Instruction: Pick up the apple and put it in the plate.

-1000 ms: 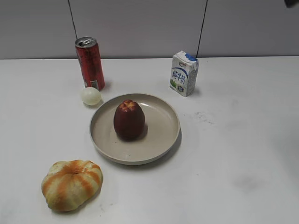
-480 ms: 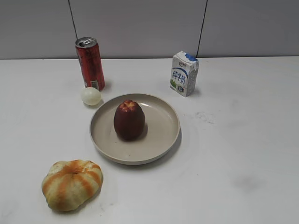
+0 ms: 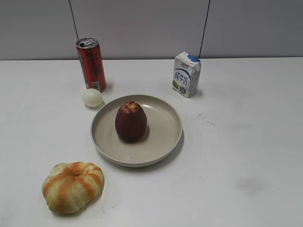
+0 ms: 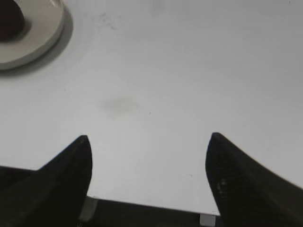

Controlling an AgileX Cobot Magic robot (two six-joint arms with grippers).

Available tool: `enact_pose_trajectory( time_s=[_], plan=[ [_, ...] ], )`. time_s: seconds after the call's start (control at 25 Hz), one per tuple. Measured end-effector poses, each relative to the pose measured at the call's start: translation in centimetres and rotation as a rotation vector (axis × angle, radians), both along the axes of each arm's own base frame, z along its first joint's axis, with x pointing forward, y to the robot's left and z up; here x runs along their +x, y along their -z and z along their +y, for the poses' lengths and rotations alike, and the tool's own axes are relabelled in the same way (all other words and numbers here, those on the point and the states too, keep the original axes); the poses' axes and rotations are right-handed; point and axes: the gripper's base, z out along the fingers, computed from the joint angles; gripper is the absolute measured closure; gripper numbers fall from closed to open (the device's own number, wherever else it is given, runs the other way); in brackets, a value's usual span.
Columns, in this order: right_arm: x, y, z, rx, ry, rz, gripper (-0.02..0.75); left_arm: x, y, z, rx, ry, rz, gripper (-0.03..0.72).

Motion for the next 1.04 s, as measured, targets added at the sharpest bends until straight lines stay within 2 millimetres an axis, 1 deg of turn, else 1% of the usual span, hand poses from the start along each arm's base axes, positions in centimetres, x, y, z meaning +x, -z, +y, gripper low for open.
enact_pose_trajectory(
  time_s=[0.68, 1.04],
  plan=[
    [0.0, 0.0, 0.1, 0.004, -0.006, -0.020, 0.145, 0.0, 0.0, 0.0, 0.000, 0.000, 0.000, 0.167],
    [-1.7, 0.0, -0.3, 0.017, 0.146, -0.140, 0.146, 0.0, 0.0, 0.0, 0.000, 0.000, 0.000, 0.167]
  ],
)
